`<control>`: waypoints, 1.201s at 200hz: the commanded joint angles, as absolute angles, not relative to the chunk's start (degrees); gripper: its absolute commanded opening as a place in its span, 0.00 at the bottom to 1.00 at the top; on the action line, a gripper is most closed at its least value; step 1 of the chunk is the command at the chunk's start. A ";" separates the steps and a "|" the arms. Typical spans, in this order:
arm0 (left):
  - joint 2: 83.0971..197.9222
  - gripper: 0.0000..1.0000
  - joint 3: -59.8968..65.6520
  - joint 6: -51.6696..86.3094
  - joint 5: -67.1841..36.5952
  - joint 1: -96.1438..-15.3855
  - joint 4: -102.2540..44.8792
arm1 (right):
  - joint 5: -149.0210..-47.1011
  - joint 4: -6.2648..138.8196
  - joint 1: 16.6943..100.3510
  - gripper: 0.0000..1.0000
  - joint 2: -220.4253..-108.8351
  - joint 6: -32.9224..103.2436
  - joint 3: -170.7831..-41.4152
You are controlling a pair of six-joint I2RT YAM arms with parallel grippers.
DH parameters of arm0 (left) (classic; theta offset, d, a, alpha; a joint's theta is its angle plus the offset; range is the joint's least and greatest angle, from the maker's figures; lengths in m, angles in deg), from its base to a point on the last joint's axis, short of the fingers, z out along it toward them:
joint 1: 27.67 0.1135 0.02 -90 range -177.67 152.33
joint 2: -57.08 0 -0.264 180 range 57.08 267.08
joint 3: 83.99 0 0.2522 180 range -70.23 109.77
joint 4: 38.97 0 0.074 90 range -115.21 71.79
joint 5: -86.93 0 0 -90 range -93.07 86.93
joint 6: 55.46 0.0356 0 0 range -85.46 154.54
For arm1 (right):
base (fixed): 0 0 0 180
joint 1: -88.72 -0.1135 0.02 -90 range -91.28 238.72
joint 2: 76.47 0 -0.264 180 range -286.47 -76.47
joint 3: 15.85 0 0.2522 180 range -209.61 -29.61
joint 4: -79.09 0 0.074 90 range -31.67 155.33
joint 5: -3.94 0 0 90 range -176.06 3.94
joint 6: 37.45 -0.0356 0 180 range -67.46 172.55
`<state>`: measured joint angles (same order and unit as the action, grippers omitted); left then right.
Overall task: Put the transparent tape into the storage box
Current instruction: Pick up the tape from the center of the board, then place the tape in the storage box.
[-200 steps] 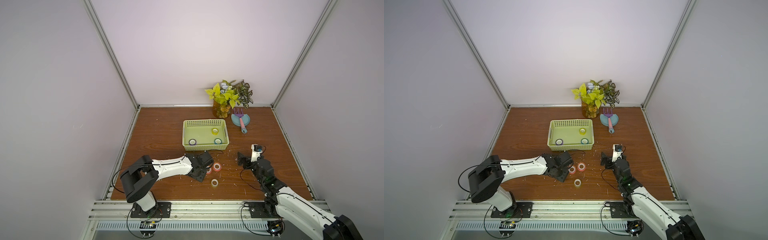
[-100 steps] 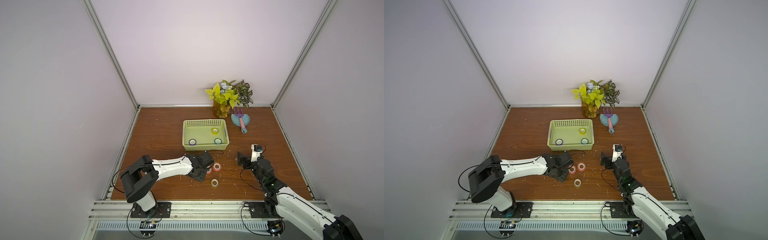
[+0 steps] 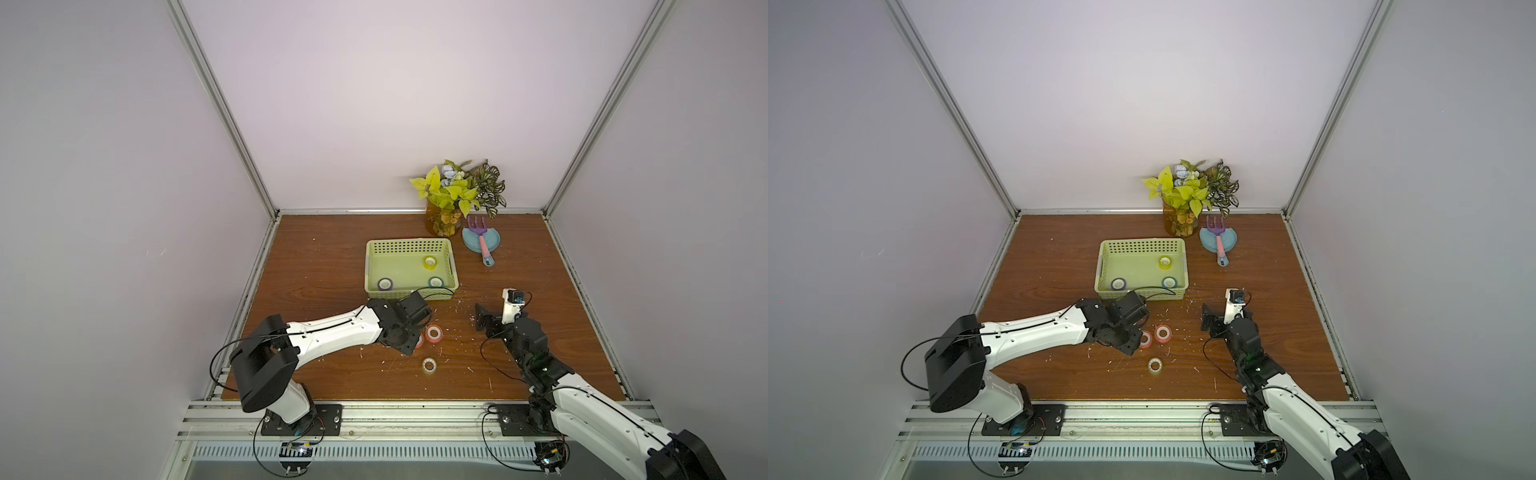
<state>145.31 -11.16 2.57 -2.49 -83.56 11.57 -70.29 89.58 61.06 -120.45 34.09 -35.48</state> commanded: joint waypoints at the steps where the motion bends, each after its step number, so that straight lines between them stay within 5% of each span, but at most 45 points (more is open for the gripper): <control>1: 143.23 0.49 -9.05 4.63 -2.10 -81.54 15.12 | -70.51 91.96 60.96 0.99 -120.06 33.74 -37.60; 97: 144.32 0.50 4.13 10.53 3.93 -76.22 17.69 | -70.51 91.74 61.00 0.99 -120.06 33.74 -37.69; 240: 167.17 0.49 24.65 18.01 11.63 -61.84 16.74 | -70.59 91.86 60.95 0.99 -119.70 33.83 -37.52</control>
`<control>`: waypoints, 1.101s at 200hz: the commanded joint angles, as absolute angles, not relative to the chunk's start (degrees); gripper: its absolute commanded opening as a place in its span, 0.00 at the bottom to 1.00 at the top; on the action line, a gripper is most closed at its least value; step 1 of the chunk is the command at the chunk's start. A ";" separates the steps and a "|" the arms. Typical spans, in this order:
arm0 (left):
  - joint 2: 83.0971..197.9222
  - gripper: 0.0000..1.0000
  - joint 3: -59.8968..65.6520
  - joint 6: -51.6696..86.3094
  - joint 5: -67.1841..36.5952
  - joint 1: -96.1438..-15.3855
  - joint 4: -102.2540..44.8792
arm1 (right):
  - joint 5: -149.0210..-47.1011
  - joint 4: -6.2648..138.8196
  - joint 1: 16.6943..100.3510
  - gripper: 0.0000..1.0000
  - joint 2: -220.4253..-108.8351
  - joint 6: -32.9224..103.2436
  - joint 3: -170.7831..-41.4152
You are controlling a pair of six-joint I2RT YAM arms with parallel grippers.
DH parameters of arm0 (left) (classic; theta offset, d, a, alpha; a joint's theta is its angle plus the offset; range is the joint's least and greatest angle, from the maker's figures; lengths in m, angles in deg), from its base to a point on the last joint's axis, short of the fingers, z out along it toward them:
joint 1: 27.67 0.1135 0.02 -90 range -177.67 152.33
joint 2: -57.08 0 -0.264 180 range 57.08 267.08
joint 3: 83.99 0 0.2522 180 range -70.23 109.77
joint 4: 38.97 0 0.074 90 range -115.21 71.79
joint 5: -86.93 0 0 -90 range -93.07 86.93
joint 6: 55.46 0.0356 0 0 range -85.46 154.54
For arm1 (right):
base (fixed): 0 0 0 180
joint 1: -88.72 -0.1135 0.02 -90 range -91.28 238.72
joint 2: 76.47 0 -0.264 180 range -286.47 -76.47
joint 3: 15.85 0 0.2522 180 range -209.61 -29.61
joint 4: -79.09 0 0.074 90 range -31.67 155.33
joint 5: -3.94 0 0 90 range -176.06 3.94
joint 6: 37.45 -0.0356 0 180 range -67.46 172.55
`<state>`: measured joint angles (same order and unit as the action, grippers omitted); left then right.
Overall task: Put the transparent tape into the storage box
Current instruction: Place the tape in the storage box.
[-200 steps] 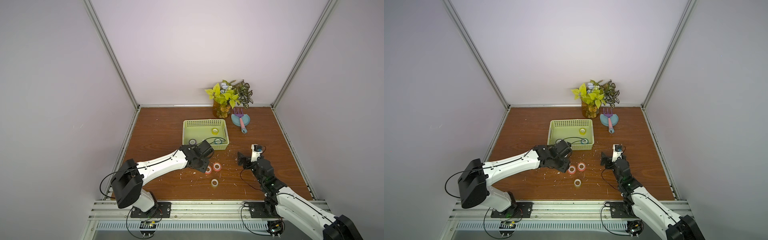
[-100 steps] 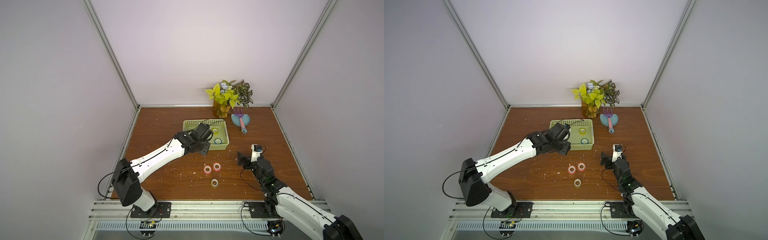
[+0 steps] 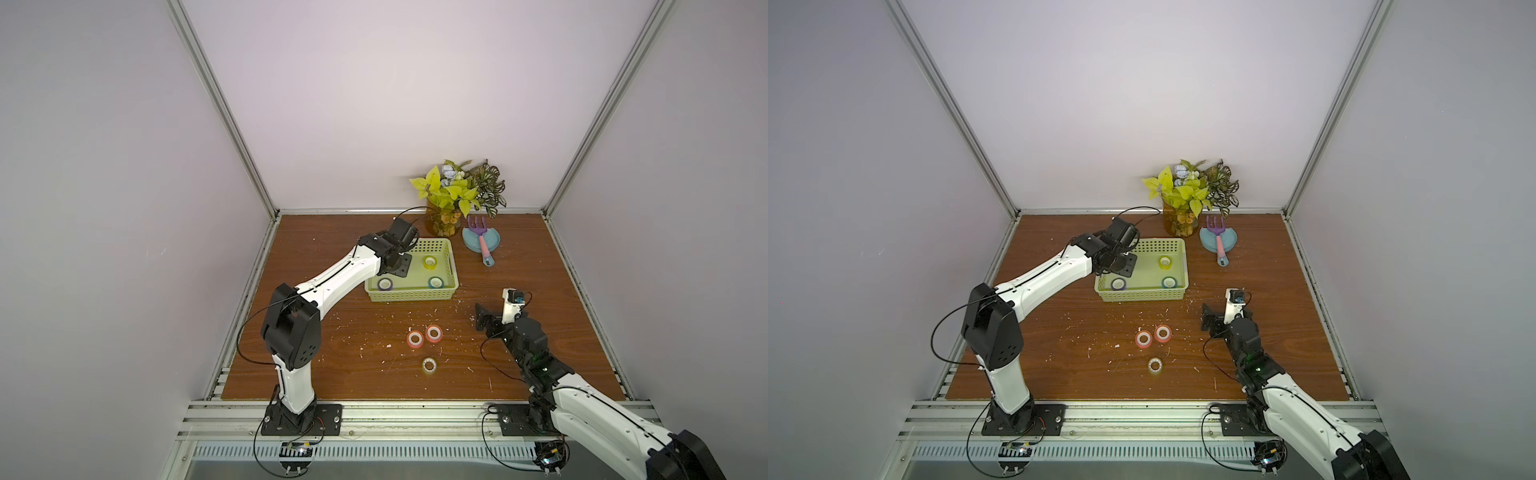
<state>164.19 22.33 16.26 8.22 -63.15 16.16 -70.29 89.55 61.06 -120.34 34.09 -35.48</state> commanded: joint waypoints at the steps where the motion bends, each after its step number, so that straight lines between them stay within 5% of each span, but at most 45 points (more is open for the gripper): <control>1: 167.27 0.49 24.72 18.10 11.75 -61.80 16.69 | -70.59 91.87 60.95 0.99 -119.71 33.83 -37.52; 220: 180.68 0.50 23.11 18.64 13.93 -57.33 3.97 | -70.24 91.95 61.05 0.99 -119.64 33.85 -37.44</control>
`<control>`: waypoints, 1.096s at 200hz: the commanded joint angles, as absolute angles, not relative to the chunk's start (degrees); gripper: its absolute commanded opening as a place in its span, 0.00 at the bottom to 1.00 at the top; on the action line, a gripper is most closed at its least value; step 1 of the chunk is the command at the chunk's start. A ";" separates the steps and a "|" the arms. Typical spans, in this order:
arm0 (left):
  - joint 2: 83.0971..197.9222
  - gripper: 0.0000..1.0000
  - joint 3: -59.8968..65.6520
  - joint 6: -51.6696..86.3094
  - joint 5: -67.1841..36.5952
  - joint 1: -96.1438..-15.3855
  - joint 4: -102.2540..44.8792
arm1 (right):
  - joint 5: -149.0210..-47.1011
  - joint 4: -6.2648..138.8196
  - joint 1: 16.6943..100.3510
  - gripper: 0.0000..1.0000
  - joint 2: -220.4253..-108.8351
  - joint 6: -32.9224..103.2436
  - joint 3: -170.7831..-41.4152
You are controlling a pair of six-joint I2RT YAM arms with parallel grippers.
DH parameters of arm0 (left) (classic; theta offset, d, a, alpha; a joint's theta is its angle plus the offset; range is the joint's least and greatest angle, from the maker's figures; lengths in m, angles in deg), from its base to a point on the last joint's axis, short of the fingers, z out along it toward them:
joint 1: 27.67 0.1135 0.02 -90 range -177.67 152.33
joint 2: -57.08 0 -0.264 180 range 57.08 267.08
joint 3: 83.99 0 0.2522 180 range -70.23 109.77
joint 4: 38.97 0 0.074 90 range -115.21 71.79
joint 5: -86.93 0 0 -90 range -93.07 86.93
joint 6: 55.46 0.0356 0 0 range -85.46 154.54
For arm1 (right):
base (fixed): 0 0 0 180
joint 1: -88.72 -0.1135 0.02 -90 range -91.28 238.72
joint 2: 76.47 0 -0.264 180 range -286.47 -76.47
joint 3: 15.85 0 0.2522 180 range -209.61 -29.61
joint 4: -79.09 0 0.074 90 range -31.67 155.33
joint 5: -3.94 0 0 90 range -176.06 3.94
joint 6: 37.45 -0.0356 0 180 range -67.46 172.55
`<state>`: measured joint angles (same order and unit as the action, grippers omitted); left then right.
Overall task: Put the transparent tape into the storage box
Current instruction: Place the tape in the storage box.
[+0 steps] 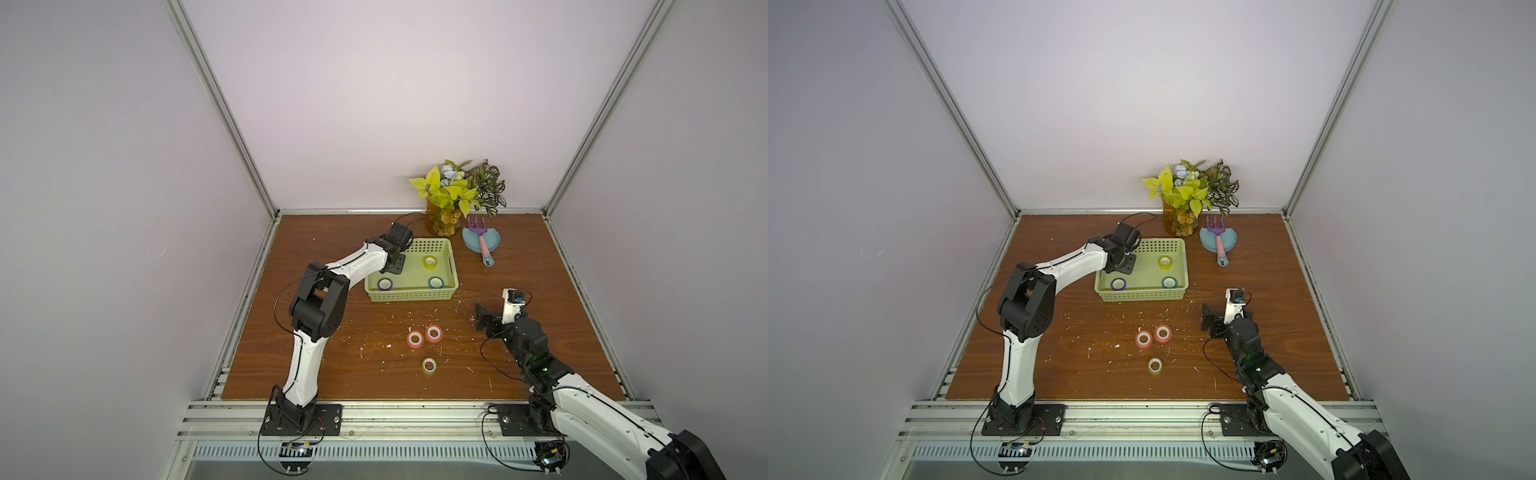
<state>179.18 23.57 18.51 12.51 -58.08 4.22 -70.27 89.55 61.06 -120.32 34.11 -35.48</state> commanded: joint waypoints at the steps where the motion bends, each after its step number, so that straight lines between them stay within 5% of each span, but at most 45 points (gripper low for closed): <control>1: 180.66 0.49 23.11 18.59 13.91 -57.31 3.97 | -70.24 91.91 61.00 0.99 -119.67 33.84 -37.48; 35: 181.43 0.52 23.20 18.41 14.00 -57.35 4.05 | -70.22 91.96 60.96 0.99 -119.73 33.85 -37.45; 89: 179.75 0.71 23.63 17.90 13.42 -57.30 4.05 | -70.24 91.87 60.95 0.99 -119.71 33.84 -37.47; 159: 169.31 0.78 24.78 16.04 6.90 -57.29 3.09 | -70.15 91.00 60.91 0.99 -119.97 33.83 -38.04; 203: 153.42 1.00 9.57 14.51 3.52 -57.28 -7.54 | -71.45 89.54 60.96 0.99 -120.24 33.74 -38.90; 219: 146.01 0.99 0.91 13.84 2.25 -57.11 -13.71 | -71.95 87.87 60.95 0.99 -120.07 33.83 -39.77</control>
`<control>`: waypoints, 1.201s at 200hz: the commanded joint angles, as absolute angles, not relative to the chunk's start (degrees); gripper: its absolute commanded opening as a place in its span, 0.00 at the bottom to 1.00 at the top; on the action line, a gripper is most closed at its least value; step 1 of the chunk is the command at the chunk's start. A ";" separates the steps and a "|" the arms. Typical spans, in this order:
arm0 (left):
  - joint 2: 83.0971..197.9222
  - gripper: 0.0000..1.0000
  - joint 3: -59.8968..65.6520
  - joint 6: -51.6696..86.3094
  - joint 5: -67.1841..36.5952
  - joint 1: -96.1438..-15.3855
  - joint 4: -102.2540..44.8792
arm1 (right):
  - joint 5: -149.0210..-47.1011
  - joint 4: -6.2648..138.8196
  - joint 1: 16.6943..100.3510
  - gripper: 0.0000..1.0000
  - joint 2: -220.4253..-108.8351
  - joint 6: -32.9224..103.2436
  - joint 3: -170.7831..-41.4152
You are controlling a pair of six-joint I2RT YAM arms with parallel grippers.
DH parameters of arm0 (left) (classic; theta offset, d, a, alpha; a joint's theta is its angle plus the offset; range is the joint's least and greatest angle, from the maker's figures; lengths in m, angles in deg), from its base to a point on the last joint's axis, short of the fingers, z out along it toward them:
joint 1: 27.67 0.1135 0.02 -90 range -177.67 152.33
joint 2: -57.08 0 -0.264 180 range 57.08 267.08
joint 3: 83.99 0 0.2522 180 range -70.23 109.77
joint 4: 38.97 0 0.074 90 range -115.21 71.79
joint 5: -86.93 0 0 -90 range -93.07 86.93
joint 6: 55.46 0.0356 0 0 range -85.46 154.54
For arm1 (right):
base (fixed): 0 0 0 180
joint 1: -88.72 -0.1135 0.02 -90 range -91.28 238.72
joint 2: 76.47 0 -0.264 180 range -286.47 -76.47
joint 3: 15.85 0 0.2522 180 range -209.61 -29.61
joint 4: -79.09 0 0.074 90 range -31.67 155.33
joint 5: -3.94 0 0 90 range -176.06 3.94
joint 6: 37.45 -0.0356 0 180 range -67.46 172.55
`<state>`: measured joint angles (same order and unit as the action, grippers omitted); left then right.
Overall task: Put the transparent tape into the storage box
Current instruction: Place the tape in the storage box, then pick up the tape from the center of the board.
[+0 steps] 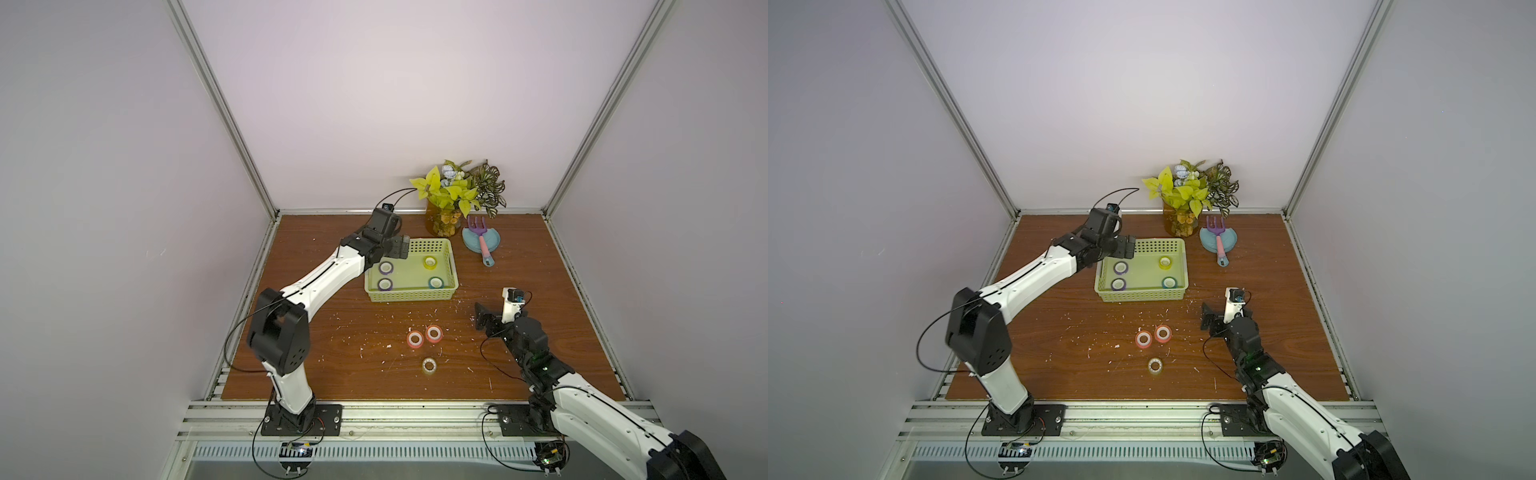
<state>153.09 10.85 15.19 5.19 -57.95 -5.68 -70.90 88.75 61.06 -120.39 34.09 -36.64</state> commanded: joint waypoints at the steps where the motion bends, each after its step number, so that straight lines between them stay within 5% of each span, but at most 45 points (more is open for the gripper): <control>1: 145.54 0.99 0.37 13.82 2.14 -57.11 -14.05 | -72.02 87.81 60.95 0.99 -120.06 33.83 -39.83; 52: 126.71 0.99 -19.35 12.34 -1.91 -55.55 -20.55 | -73.82 86.27 60.96 0.99 -119.94 33.74 -40.78; 129: 113.58 0.99 -28.12 13.84 -8.83 -58.57 -9.61 | -73.44 91.08 61.00 0.99 -123.74 32.70 -39.22; 240: 130.39 0.99 -24.36 8.33 -0.32 -81.42 -8.54 | -64.62 92.57 60.95 0.99 -116.84 31.75 -35.15</control>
